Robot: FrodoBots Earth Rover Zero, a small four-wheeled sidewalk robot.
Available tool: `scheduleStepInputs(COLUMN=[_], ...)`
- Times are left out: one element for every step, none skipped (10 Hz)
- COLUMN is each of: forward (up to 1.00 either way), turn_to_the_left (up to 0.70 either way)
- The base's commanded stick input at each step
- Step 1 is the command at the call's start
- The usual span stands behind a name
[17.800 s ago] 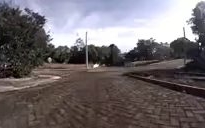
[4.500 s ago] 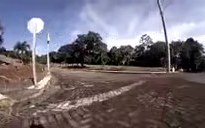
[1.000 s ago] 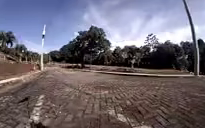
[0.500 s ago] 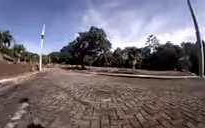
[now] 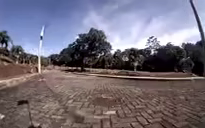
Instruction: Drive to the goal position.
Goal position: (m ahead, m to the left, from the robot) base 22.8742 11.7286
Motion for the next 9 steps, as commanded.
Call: scheduleStepInputs(forward=[1.0,1.0,1.0,1.0,1.0,1.0,1.0,1.0,1.0], turn_to_the_left=[0.27,0.27,0.27,0.12,0.0,0.0,0.0,0.0,0.0])
